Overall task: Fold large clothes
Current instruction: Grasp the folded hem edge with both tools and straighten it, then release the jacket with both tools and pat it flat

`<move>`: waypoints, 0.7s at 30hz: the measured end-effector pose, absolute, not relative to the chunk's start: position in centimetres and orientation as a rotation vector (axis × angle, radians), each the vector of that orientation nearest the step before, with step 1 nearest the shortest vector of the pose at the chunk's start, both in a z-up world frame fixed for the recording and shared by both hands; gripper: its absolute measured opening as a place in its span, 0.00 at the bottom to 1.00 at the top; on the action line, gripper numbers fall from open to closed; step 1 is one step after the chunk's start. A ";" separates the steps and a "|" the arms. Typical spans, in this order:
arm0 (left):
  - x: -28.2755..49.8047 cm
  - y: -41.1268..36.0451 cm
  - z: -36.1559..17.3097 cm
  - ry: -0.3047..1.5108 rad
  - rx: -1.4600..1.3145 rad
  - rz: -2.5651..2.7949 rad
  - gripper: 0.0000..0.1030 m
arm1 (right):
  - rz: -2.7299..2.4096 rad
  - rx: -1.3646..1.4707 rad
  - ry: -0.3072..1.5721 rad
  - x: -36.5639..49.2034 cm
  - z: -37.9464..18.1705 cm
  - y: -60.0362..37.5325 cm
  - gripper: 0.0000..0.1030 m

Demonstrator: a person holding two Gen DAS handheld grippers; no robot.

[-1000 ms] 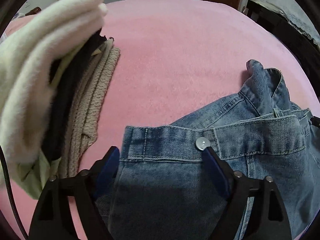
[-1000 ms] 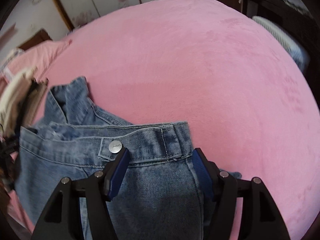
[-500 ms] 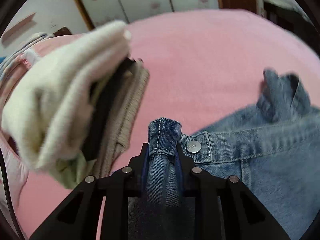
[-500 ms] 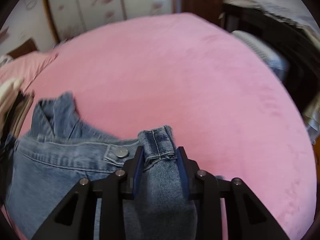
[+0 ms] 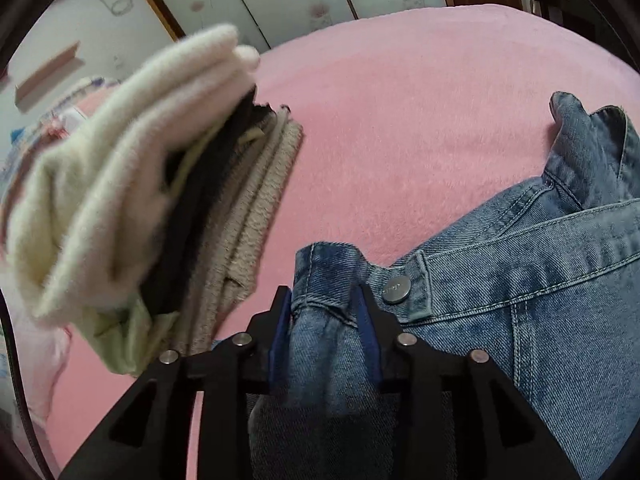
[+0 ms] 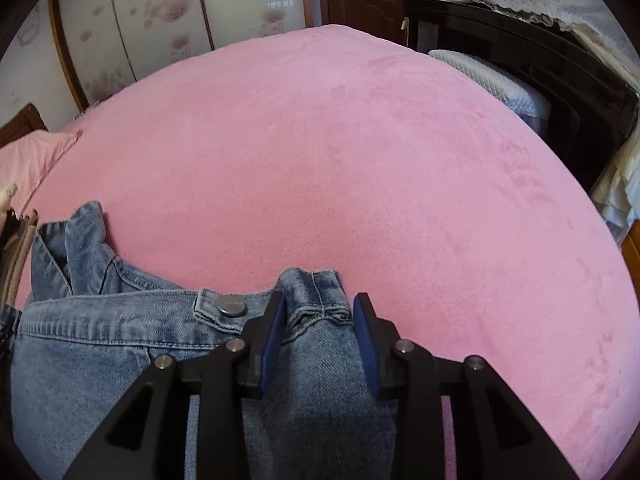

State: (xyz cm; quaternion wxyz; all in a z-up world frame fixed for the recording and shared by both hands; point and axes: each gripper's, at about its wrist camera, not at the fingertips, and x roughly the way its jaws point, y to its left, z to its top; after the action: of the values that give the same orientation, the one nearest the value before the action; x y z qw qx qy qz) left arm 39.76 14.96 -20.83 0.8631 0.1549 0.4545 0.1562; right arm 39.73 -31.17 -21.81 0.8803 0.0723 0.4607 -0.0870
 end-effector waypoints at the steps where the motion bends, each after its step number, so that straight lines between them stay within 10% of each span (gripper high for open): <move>1: 39.6 14.7 -20.3 0.958 0.340 0.324 0.45 | -0.171 0.188 0.980 39.5 -20.9 -31.4 0.36; 4: 37.8 14.2 -17.4 0.942 0.303 0.246 0.72 | -0.103 0.284 0.963 38.1 -17.7 -32.1 0.36; 11: 28.3 13.9 -9.7 0.827 0.185 0.137 0.78 | -0.013 0.187 0.776 27.9 -9.7 -29.8 0.48; 21: 17.5 16.6 -13.7 0.786 0.135 0.246 0.78 | -0.094 0.071 0.841 20.0 -15.4 -30.5 0.49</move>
State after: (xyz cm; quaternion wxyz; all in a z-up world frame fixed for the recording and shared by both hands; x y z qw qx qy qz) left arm 17.55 16.62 -13.67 0.9141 0.0655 0.3819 0.1197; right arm 20.01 -30.49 -15.37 0.9111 0.0344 0.4081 -0.0458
